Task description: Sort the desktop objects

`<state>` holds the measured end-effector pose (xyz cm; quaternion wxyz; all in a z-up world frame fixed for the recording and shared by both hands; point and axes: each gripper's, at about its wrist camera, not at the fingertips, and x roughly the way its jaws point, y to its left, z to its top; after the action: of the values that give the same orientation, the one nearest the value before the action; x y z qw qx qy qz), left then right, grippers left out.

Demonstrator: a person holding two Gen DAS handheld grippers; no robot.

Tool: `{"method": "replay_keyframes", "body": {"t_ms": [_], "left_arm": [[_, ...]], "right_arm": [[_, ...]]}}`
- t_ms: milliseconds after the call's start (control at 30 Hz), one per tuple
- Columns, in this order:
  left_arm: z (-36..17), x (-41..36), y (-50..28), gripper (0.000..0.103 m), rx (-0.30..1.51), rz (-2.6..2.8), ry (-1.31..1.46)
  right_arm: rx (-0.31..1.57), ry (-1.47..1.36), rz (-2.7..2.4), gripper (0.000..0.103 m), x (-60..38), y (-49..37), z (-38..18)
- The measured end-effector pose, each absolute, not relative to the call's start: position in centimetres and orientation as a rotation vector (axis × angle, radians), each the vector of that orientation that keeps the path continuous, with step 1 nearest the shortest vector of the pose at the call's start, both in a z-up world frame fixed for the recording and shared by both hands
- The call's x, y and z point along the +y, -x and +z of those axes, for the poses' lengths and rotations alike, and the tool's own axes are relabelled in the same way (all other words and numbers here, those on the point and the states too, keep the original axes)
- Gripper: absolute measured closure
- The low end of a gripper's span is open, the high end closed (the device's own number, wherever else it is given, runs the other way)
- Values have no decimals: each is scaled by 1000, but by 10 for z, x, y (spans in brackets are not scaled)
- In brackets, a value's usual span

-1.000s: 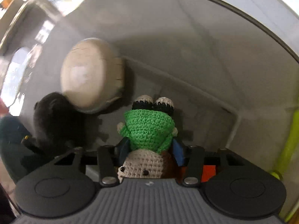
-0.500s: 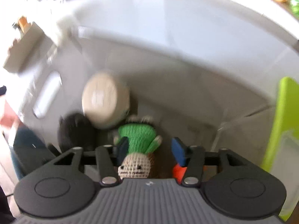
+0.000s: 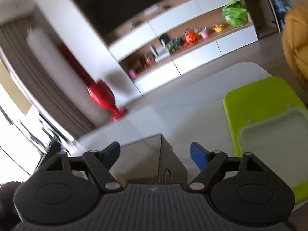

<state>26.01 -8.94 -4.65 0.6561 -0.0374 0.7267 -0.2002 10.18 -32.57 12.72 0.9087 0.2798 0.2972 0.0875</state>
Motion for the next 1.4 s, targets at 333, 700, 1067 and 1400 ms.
{"method": "replay_keyframes", "body": {"t_ms": [333,700,1067,1400], "left_arm": [[-86,-86,-243,33,1785,-419,212],[-74,-81,-220,26,1734,-453,225],[19,-53,-187,10,1301,-495,-54],[49,-48,-171,10,1123,-514,-136]], "right_arm": [[643,-698,187,18,-350,-106,76],[675,-643,230,18,-326,-113,79],[714,-583,241,18,-298,-118,81],[851,-185,274,27,-223,-152,112]]}}
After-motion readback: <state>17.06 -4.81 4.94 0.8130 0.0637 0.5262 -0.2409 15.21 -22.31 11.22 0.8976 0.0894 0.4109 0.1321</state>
